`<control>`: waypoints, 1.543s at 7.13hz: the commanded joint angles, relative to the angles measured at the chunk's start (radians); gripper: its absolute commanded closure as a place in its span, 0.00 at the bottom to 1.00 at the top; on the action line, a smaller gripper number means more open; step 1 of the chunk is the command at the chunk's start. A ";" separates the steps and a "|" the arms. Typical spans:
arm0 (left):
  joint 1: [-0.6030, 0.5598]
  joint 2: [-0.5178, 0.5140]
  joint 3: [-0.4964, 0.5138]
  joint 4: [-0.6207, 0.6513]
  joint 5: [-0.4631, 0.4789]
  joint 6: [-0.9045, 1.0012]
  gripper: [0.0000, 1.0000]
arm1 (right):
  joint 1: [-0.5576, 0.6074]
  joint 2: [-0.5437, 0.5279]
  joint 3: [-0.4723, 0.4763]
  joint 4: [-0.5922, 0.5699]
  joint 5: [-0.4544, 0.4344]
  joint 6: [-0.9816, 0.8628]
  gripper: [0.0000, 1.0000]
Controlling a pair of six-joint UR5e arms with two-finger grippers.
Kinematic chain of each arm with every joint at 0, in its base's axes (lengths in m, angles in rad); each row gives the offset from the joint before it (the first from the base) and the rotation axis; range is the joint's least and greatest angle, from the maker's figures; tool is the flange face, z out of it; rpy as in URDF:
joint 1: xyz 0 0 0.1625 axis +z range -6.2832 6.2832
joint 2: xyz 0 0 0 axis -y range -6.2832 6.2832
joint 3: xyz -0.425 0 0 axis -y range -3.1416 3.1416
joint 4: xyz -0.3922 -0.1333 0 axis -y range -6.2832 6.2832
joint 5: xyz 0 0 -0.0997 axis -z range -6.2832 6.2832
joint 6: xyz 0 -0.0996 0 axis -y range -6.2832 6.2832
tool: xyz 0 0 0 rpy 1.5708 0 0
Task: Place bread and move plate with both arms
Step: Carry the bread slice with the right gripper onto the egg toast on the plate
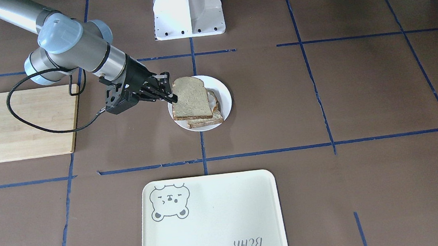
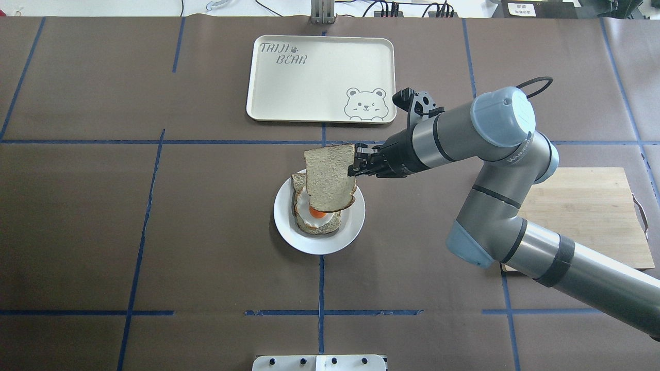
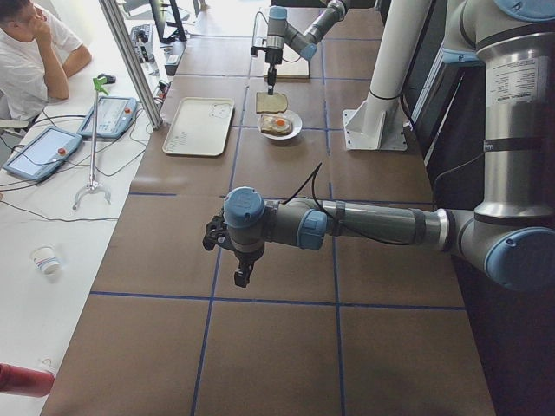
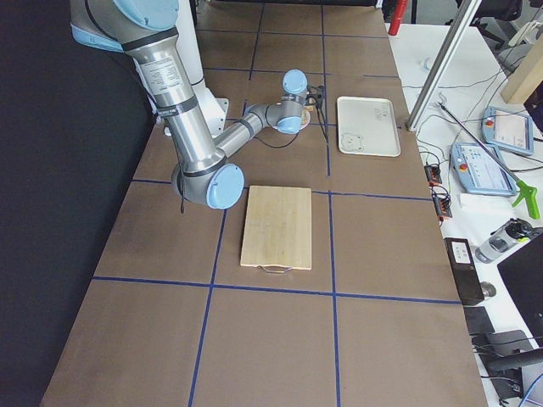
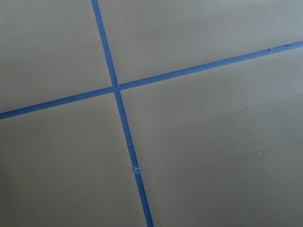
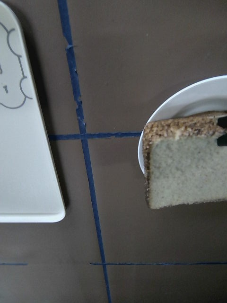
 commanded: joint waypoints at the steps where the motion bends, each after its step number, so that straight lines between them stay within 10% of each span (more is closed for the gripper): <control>1: 0.000 0.000 0.000 0.000 -0.002 0.000 0.00 | -0.028 0.049 -0.070 0.002 -0.021 0.041 1.00; 11: 0.000 0.000 0.000 0.000 -0.002 0.000 0.00 | -0.076 0.037 -0.084 0.003 -0.047 0.032 0.99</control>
